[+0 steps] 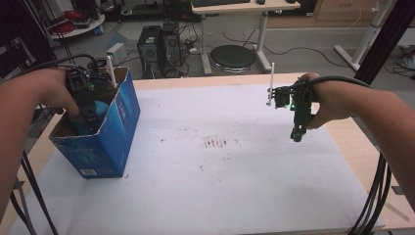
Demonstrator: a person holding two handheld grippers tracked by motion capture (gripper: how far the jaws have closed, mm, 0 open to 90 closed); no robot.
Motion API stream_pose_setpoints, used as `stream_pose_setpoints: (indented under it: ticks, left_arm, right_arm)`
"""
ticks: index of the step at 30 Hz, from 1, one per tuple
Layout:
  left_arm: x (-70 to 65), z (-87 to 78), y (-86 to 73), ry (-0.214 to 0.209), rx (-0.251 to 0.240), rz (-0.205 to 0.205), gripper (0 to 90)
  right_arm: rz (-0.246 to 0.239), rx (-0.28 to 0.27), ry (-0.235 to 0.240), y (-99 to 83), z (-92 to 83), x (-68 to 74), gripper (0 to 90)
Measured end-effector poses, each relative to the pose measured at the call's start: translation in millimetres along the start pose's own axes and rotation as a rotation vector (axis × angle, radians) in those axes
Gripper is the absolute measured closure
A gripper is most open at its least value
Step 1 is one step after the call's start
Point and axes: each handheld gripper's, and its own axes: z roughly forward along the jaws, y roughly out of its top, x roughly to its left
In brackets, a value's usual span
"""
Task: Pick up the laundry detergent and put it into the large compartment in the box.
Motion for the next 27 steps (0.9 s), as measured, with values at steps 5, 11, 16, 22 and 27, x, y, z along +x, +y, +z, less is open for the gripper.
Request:
stream_pose_setpoints:
  ticks: [5,11,16,22,27]
  left_arm:
    - [-1.8,-2.7,-1.5,-0.001,-0.002,0.000,32.7]
    - [-2.5,-10.7,-3.9,0.000,-0.020,0.000,31.1]
    - [-3.7,-17.1,-6.1,0.013,-0.028,-0.009,30.9]
    - [-7.0,-26.1,-9.0,0.017,-0.039,0.007,28.3]
    - [-10.5,-37.1,-10.6,0.030,-0.045,0.007,26.8]
  right_arm:
    - [0.005,0.002,-0.003,-1.1,0.8,0.8,3.4]
    - [0.002,-0.002,-0.004,-1.0,-0.3,0.8,3.4]
    - [0.009,-0.001,-0.006,-1.0,-0.7,1.2,3.4]
    - [0.010,-0.014,-0.011,-1.8,-2.3,1.2,3.4]
    - [0.003,-0.005,-0.013,-2.2,-0.6,2.4,3.4]
